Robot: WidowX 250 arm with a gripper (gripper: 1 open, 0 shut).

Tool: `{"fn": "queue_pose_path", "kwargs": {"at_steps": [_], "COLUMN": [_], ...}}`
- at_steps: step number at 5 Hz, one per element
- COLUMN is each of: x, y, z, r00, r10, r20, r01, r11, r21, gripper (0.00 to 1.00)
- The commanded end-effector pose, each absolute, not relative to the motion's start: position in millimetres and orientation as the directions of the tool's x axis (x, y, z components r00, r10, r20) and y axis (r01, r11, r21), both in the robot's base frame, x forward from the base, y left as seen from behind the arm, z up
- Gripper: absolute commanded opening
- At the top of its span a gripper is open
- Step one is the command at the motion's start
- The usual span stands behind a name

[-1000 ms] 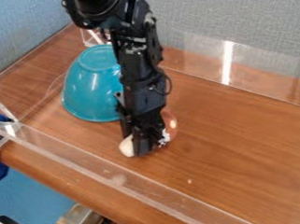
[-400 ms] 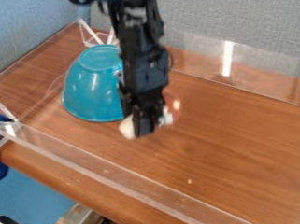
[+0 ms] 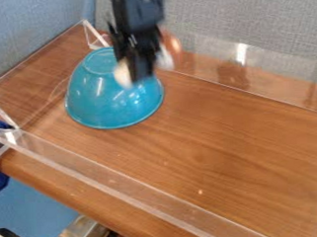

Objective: Put the mushroom in the blue bowl

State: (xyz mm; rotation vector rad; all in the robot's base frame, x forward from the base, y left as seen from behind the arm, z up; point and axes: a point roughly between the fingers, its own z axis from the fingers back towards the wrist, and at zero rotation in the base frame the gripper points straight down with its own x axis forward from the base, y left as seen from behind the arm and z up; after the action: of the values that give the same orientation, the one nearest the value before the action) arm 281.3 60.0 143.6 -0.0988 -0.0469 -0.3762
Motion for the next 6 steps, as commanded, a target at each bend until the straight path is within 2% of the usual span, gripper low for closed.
{"fn": "queue_pose_path", "kwargs": {"at_steps": [1,2,3,4,6], "x": [292.4,278.4,265.9,258.8,250.9], "y": [96.5,110.5,124.7,122.5,66.7], "z": [173.0,178.4,171.0,159.5,149.9], "r00": [0.93,0.919,0.897,0.862,0.797], "r10": [-0.353,-0.386,-0.439,-0.507,-0.604], "r20": [0.104,0.081,0.051,0.022,0.002], "r01": [0.36,0.391,0.441,0.508,0.603], "r11": [0.931,0.919,0.896,0.859,0.795], "r21": [-0.054,-0.055,-0.054,-0.06,-0.063], "gripper": [0.0,0.0,0.0,0.0,0.0]}}
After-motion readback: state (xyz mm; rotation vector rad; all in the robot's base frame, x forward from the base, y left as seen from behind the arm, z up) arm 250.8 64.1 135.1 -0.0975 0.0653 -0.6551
